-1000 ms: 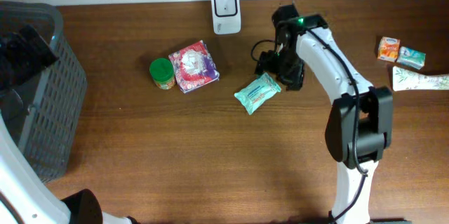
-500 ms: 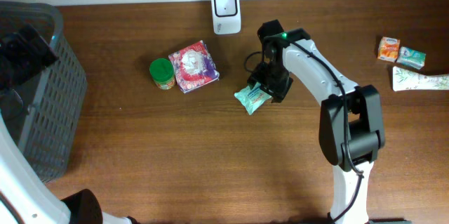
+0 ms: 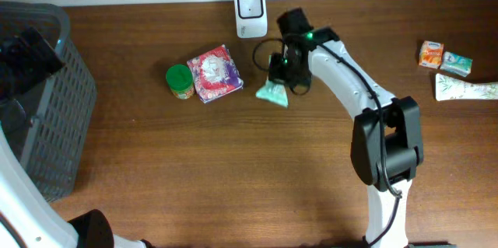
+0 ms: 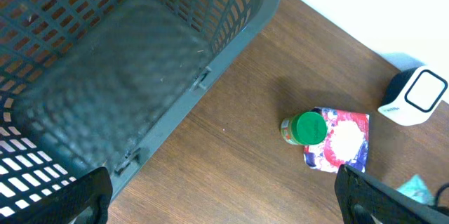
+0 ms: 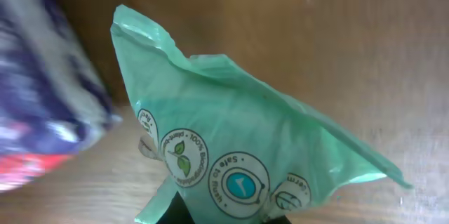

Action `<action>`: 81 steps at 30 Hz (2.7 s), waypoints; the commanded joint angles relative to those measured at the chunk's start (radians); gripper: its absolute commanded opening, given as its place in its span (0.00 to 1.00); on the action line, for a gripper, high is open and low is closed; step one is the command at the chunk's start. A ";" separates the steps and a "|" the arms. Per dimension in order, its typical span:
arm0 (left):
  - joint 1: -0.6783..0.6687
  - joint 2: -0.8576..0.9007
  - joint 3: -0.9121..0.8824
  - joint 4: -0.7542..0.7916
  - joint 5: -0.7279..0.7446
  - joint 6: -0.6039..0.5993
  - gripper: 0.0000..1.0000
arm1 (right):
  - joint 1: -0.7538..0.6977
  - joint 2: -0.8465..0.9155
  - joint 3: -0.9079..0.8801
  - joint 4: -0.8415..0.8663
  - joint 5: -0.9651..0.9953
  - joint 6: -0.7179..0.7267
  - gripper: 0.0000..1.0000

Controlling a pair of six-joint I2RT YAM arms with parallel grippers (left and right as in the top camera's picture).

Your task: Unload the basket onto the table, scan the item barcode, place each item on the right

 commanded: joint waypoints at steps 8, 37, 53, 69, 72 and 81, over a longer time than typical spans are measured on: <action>0.004 -0.007 0.000 -0.001 0.003 -0.010 0.99 | 0.006 -0.014 0.057 0.177 -0.005 -0.153 0.04; 0.004 -0.007 0.000 -0.001 0.003 -0.010 0.99 | -0.050 0.271 0.215 0.949 -0.057 0.303 0.04; 0.004 -0.007 0.000 -0.001 0.003 -0.010 0.99 | -0.623 0.156 0.533 -0.042 -0.037 0.019 0.04; 0.004 -0.007 0.000 -0.001 0.003 -0.010 0.99 | -0.739 -0.035 0.530 -0.381 -0.482 -0.244 1.00; 0.004 -0.007 0.000 -0.001 0.003 -0.010 0.99 | -0.467 0.004 0.508 -0.421 -0.436 -0.458 0.99; 0.004 -0.007 0.000 -0.001 0.003 -0.010 0.99 | 0.023 0.411 0.497 -0.043 -0.558 -0.439 0.91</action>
